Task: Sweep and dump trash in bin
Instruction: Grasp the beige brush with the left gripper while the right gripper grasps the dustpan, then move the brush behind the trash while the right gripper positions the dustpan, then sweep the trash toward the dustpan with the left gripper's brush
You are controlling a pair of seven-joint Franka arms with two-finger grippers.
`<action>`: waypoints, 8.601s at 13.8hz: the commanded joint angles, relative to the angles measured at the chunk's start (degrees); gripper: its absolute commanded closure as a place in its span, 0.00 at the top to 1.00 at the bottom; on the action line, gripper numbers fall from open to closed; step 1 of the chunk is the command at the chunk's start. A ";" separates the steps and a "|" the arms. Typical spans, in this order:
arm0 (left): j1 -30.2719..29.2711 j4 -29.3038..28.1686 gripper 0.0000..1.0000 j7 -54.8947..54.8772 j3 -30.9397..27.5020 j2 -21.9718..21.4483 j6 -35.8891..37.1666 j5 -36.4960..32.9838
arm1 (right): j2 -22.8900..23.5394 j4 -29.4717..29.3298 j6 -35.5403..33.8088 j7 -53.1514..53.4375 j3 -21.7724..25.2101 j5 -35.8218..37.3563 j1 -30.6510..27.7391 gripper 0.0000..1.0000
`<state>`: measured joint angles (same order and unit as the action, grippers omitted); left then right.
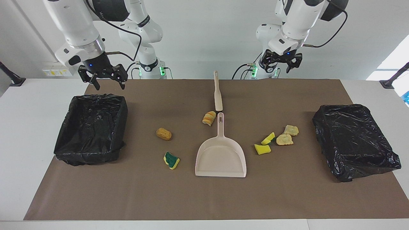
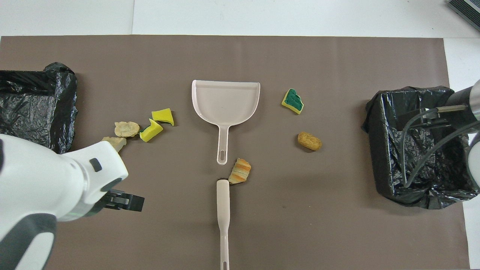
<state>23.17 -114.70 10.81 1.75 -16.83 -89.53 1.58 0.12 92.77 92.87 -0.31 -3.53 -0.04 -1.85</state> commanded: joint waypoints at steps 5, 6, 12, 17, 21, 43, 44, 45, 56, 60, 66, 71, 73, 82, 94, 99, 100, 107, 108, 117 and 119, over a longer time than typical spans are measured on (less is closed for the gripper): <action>16.19 -11.94 1.00 17.91 -1.05 2.22 -19.51 1.14 | 8.22 1.01 7.58 -1.28 -2.88 -0.67 -0.35 1.00; 17.77 -12.38 1.00 19.58 -1.05 4.42 -21.80 1.14 | 9.80 1.01 9.51 -0.93 -3.06 -0.41 1.48 1.00; 29.99 -20.45 1.00 29.87 -1.05 11.03 -34.30 1.14 | 17.19 0.30 21.11 2.05 -2.97 0.39 6.85 1.00; 35.71 -23.89 1.00 38.04 -0.87 9.27 -34.56 1.14 | 18.69 1.00 22.71 2.68 -2.97 3.37 8.70 1.00; 36.51 -24.77 1.00 40.33 -0.87 9.18 -35.27 1.41 | 18.60 1.45 22.80 2.33 -2.88 3.46 8.70 1.00; 20.28 -18.19 0.00 22.61 -1.66 0.34 -14.37 1.32 | 20.18 0.57 28.50 16.80 -2.97 3.46 15.27 0.99; 17.73 -18.01 0.00 20.15 -1.66 -2.13 -12.44 1.32 | 20.53 0.57 29.73 19.53 -2.88 3.46 16.42 0.99; 15.87 -17.14 0.00 18.39 -1.84 -3.28 -9.90 1.32 | 20.89 0.57 30.44 21.56 -2.97 3.46 17.57 0.99; -16.38 -10.98 0.00 -0.60 -2.36 2.94 -15.14 -3.16 | 27.31 -1.19 38.34 50.84 -2.97 15.94 34.81 0.96; -20.00 -11.07 0.00 -2.90 -2.36 5.31 -17.16 -4.29 | 26.96 1.00 38.53 50.15 -2.97 15.86 34.98 0.93; -20.00 -11.42 0.00 -3.16 -2.36 6.37 -17.26 -6.15 | 27.57 1.27 36.07 49.97 -3.06 15.68 36.30 0.58; -20.00 -12.21 0.00 -3.08 -2.36 6.55 -17.34 -6.15 | 27.48 0.40 31.69 47.52 -3.06 15.42 35.69 0.00; -20.00 -12.21 0.00 -3.08 -2.36 6.55 -17.25 -6.24 | 26.00 0.30 30.80 38.86 -3.15 15.07 34.11 0.00; -20.36 -12.56 0.00 10.44 -2.28 11.11 -24.01 -6.15 | 17.64 1.18 17.44 -24.12 -3.32 1.00 21.11 0.00; -14.74 -16.43 0.00 8.52 -2.01 12.88 -26.13 -6.15 | 15.53 10.41 24.72 -62.18 -3.15 2.06 15.20 0.00; -10.52 -16.34 0.00 10.63 -1.93 12.88 -27.79 -5.19 | 17.55 10.94 28.41 -62.53 -3.15 3.37 16.61 0.00; -9.29 -16.43 0.00 11.85 -1.84 12.96 -29.02 -5.18 | 18.16 10.76 28.77 -62.45 -3.32 3.38 16.87 0.00; -1.03 -15.73 0.00 15.54 -1.66 15.06 -34.12 -1.49 | 19.04 10.85 31.50 -62.01 -3.32 3.20 19.86 0.00; 0.20 -15.73 0.00 17.30 -1.66 16.20 -36.04 -1.49 | 19.04 10.85 31.50 -62.09 -3.32 3.11 19.78 0.00; 11.71 -12.48 0.00 23.73 -1.40 16.92 -35.80 3.33 | 19.13 11.02 31.24 -62.44 -3.32 2.23 18.99 0.00; 13.83 -11.69 0.00 24.17 -0.96 16.83 -35.88 4.74 | 19.04 11.03 31.24 -62.71 -3.32 2.23 18.55 0.00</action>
<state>34.76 -127.75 34.28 1.27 -0.42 -125.19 4.74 19.21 103.10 123.70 -61.42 -6.39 2.59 17.94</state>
